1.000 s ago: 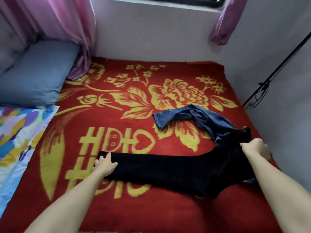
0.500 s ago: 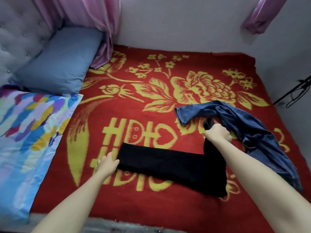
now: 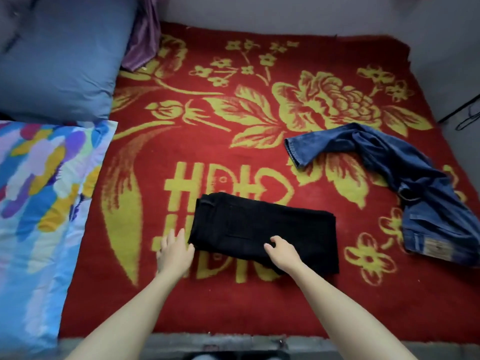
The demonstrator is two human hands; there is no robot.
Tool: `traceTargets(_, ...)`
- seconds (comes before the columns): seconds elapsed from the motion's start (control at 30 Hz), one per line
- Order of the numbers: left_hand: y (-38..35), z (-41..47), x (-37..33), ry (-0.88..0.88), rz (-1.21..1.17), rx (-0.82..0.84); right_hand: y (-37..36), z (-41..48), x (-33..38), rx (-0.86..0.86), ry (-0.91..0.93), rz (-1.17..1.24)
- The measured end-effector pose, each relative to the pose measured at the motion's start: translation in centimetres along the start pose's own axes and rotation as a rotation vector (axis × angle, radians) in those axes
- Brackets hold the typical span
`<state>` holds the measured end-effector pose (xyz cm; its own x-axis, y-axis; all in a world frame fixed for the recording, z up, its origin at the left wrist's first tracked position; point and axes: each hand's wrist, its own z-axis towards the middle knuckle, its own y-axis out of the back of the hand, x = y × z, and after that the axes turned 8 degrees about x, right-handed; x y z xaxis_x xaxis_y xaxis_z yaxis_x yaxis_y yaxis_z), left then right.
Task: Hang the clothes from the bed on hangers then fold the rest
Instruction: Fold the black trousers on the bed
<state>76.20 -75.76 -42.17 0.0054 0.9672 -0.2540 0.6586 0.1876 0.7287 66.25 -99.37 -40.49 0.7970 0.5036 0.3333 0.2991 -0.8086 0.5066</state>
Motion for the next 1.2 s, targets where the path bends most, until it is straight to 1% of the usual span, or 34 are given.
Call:
traceTargets(0.1, -2.5, 0.7, -2.3, -0.122, 0.199, 0.018, 0.7, 0.8, -5.9, -0.083, -0.141, 0.031)
traceTargets(0.17, -4.5, 1.4, -3.8, -0.199, 0.369, 0.000, 1.5, 1.7, -9.3, -0.144, -0.212, 0.051)
traceTargets(0.23, -6.3, 2.1, -4.9, -0.274, 0.473, -0.033, 2.2, 2.7, -12.0, -0.196, -0.270, 0.071)
traceTargets(0.37, -9.4, 4.3, -5.7, -0.368, 0.587, -0.015, 3.4, 5.0, -16.5, -0.272, -0.372, 0.148)
traceTargets(0.43, -10.4, 4.5, -5.6, -0.376, 0.616, -0.007, 3.6, 5.9, -18.3, -0.273, -0.402, 0.189)
traceTargets(0.5, -10.9, 4.7, -5.1, -0.353, 0.594, -0.008, 3.7, 6.8, -19.5, -0.261, -0.389, 0.243)
traceTargets(0.6, -11.4, 5.1, -4.5, -0.332, 0.672, 0.023, 3.9, 8.2, -20.4, -0.248, -0.367, 0.363)
traceTargets(0.67, -11.7, 5.4, -4.1, -0.354, 0.646, 0.034, 3.6, 9.2, -20.6, -0.258, -0.358, 0.439)
traceTargets(0.73, -12.3, 6.0, -3.6, -0.376, 0.642, -0.001, 3.0, 10.1, -20.9, -0.275, -0.351, 0.512)
traceTargets(0.83, -13.3, 6.2, -3.2, -0.391, 0.650, -0.006, 2.1, 11.0, -21.5, -0.313, -0.364, 0.542)
traceTargets(0.9, -13.3, 5.8, -3.4, -0.353, 0.663, 0.061, 2.2, 11.2, -21.7, -0.368, -0.386, 0.535)
traceTargets(0.97, -13.8, 6.2, -2.8, -0.309, 0.733, 0.061, 2.4, 11.2, -21.6, -0.424, -0.382, 0.576)
traceTargets(1.03, -14.1, 6.6, -2.6, -0.278, 0.751, 0.106, 2.8, 11.0, -21.2, -0.447, -0.372, 0.612)
traceTargets(1.1, -14.1, 6.8, -2.5, -0.291, 0.756, 0.117, 3.2, 10.5, -20.3, -0.480, -0.384, 0.632)
traceTargets(1.2, -13.0, 7.0, -2.5, -0.320, 0.762, 0.155, 4.1, 9.1, -17.0, -0.592, -0.409, 0.659)
